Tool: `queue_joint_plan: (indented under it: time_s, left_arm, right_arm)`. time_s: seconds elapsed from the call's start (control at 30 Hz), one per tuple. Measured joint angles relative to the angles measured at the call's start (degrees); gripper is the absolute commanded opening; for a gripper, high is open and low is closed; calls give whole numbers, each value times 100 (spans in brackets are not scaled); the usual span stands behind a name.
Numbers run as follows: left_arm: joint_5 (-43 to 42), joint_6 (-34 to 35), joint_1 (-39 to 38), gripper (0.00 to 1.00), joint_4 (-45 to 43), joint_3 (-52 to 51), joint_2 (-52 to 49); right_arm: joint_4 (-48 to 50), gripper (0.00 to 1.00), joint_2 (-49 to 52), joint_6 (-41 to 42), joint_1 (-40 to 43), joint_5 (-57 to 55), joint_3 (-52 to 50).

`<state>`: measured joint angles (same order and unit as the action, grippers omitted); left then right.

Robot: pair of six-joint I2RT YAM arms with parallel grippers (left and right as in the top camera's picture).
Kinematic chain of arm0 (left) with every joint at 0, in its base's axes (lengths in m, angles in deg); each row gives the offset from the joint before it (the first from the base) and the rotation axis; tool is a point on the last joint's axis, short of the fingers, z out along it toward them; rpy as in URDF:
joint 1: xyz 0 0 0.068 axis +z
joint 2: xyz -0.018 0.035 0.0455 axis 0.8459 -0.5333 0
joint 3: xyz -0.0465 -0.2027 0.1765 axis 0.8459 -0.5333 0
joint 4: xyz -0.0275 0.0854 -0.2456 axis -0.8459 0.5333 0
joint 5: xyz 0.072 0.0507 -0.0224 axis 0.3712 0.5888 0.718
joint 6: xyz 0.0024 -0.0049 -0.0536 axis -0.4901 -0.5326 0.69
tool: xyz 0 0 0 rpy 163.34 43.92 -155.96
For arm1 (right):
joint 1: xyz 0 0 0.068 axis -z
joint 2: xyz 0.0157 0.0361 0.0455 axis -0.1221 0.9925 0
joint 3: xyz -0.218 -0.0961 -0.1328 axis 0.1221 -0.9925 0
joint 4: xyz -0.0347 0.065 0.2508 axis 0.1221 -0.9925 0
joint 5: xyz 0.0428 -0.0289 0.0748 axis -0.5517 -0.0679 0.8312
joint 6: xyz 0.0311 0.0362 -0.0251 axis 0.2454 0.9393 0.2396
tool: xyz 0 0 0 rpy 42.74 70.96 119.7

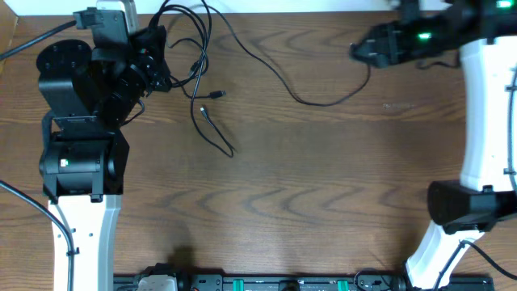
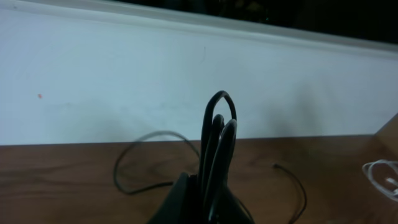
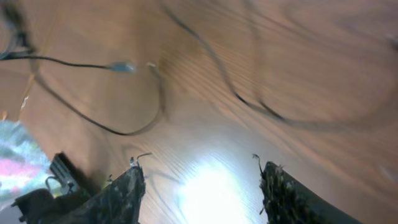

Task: Untangle cables

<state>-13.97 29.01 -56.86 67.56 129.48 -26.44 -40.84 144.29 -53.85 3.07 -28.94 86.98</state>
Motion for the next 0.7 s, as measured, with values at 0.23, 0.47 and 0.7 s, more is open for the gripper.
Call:
queue_joint_plan:
  time_s: [0.23,0.47,0.7]
  left_arm:
    - [-118,844,0,7,-31,74,4]
    - [-463,1547,0,7,175,76,4]
    - [-636,1797,0,7,409,76,4]
  right_arm:
    - [872,60,50,-37,-1351,227,-4]
    - [1880,60,479,247,-2260,321,-4]
    - [2511,61,1008,509,-2739,374,-17]
